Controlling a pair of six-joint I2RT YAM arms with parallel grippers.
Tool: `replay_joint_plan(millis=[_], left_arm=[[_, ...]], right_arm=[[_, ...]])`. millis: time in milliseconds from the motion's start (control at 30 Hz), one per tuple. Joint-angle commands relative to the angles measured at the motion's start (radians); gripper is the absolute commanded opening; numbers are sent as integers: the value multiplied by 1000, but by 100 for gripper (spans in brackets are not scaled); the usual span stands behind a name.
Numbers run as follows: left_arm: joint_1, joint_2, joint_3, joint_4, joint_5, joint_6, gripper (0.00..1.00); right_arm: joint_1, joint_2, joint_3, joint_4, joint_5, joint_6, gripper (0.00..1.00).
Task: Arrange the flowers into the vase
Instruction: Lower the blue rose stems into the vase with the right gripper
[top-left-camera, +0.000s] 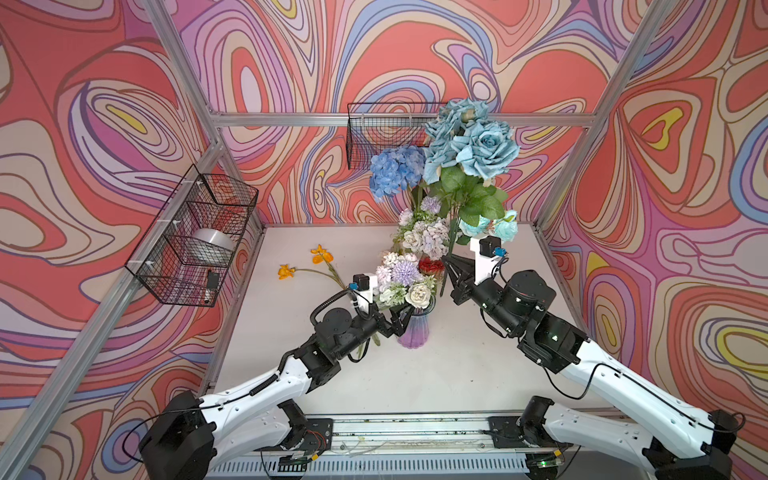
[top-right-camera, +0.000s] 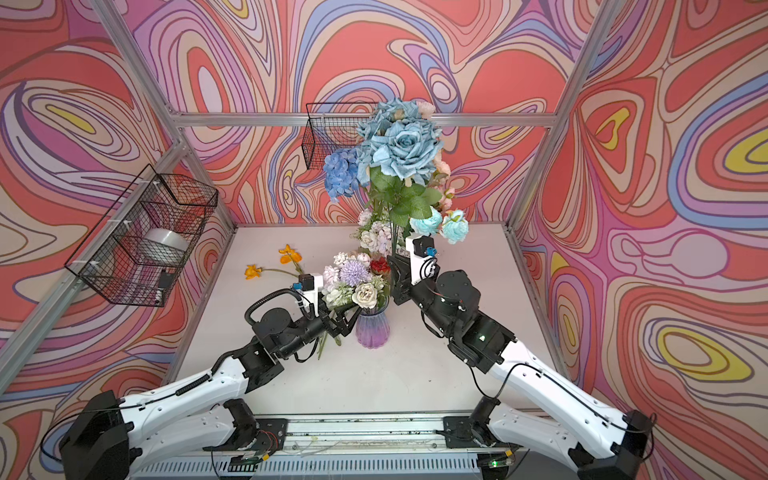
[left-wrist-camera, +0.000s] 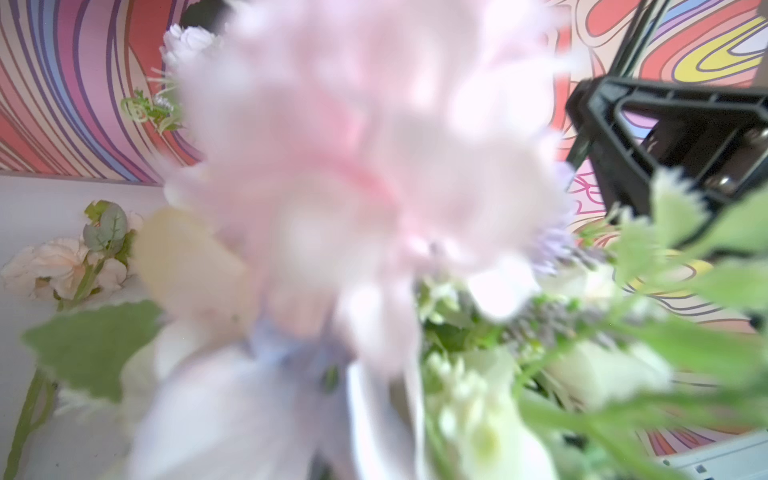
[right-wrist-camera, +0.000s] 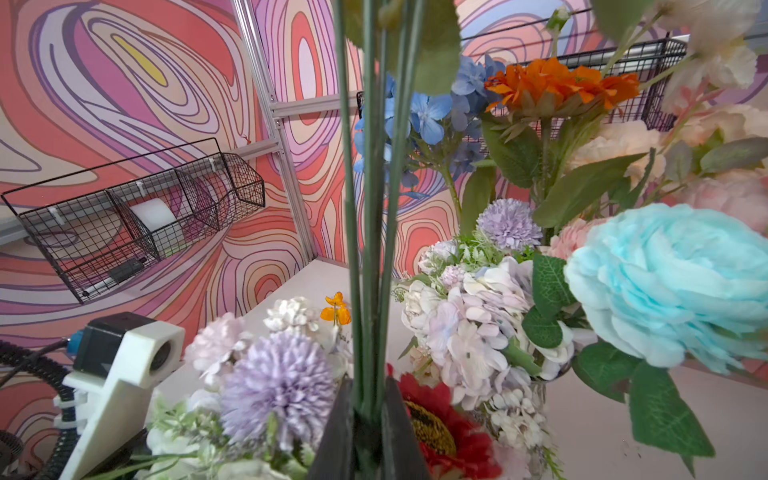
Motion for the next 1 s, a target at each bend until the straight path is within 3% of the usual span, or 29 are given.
replay_joint_plan(millis=[0,233,467,700,967], left_arm=[[-3,28,43,65,-49,43,100],[-1,44,48,99,-136,52,100],[0,43,41,88,-176,47,100],[0,24,12,77,-242,34,100],[1,25,7,72,-273,30,100]], right_arm=[[-4,-15,-38,129,-51,-26,0],[-3,-61,-175,340,-130,-56,0],[-2,-46,-272,435,-171,-34,0],[-2,-23,-420,647,-167,-47,0],[-2,-2,-486,638,-142,9,0]])
